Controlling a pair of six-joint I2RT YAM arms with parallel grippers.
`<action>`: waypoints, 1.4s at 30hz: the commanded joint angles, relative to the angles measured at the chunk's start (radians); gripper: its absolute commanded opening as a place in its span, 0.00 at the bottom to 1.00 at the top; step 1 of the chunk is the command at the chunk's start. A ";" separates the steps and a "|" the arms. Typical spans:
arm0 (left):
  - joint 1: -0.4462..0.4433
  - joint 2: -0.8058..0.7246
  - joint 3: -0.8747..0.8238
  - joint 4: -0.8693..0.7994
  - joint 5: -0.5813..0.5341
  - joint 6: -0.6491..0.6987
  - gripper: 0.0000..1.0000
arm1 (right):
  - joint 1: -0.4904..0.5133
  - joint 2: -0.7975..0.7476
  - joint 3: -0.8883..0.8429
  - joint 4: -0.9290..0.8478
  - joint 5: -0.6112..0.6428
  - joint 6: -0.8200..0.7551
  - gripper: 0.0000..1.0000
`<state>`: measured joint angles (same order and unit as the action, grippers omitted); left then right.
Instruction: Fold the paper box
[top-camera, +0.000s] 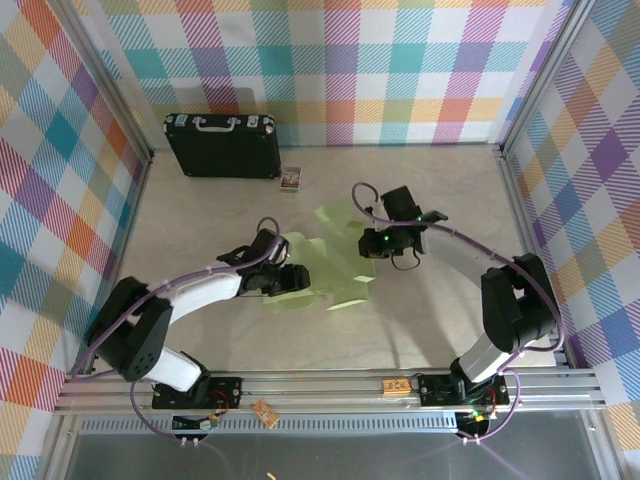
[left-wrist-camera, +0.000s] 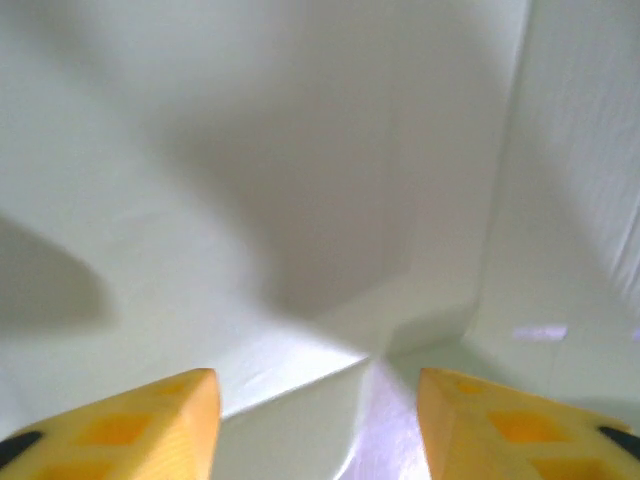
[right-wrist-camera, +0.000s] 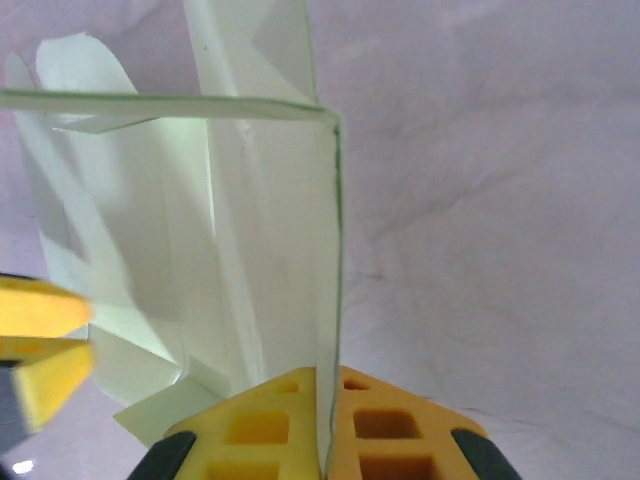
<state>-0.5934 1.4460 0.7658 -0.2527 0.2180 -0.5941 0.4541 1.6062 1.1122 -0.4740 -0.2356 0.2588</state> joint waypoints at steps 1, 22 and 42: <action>0.012 -0.113 0.076 -0.175 -0.120 0.041 0.61 | 0.014 -0.008 0.113 -0.258 0.175 -0.246 0.04; 0.134 -0.309 0.136 -0.325 -0.212 0.073 0.66 | 0.152 0.281 0.497 -0.459 0.420 -1.071 0.08; 0.204 -0.247 0.061 -0.074 -0.112 0.018 0.74 | 0.311 0.135 0.168 0.171 0.675 -1.324 0.14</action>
<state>-0.4011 1.2358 0.8398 -0.3584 0.0887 -0.5682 0.7322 1.8294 1.3132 -0.4694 0.3847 -1.0019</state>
